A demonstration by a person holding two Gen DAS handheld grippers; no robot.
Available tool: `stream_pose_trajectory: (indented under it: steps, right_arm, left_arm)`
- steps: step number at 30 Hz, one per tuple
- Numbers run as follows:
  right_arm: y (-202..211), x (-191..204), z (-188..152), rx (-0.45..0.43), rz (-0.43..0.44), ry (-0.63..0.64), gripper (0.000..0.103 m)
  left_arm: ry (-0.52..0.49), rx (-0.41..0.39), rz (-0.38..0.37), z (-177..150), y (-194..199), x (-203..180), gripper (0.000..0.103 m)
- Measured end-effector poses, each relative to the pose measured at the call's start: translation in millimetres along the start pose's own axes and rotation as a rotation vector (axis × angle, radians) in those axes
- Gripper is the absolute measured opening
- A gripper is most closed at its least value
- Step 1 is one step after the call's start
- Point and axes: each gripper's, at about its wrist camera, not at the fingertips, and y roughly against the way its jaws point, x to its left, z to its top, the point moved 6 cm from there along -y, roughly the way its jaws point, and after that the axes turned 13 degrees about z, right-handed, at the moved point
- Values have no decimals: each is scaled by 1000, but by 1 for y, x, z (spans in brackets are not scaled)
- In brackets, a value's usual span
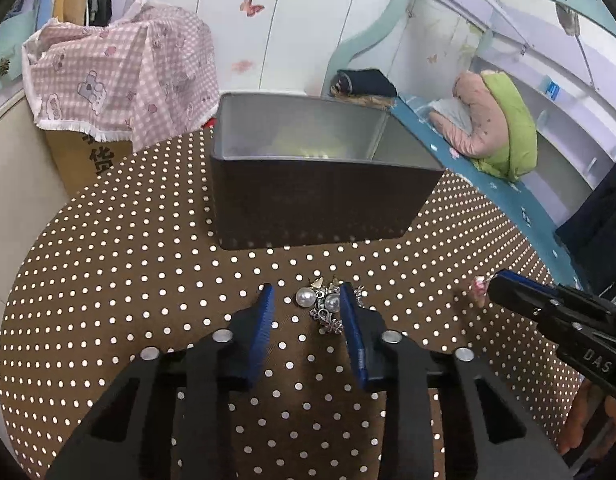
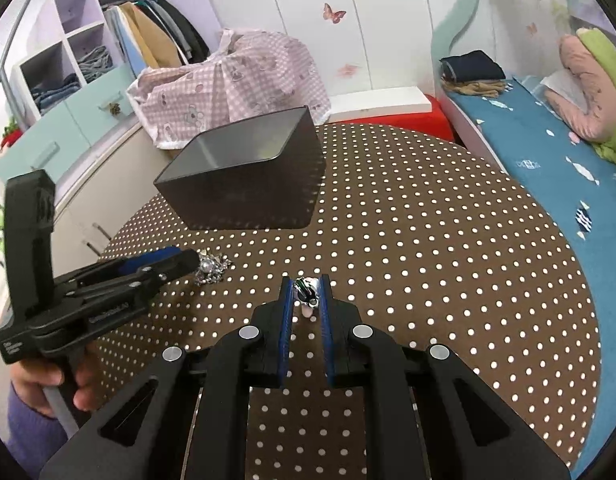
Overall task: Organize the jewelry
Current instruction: 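Grasp a small silver charm with the right tool while the left grasps the pearl chain, then carry both silver pieces over the dark box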
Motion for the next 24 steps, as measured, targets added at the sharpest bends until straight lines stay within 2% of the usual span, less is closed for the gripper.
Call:
stream_pose_trajectory:
  steps: [4,6,7,14,19,24]
  right_arm:
    - [-3,3,1,4,8,3,13]
    - [-4,3,2,6,11,3,13]
    - [-5,3,2,7,11,2,13]
    - [-11,6,5,11,15,3,13]
    - [-6,13,16,-15,16,16,13]
    - [0,25,32,-42,31,35,13]
  left_arm:
    - [2,0,0,2,-3,0,23]
    - [-10,7,3,2,-4,-1,12]
    - [-10,18,1,1,-6,-2,10]
    - [-1,17,1,-1,-3,-1,9]
    - [42,-15,-96,3,22,3,9]
    - [61,-75,-156,19,55,10,9]
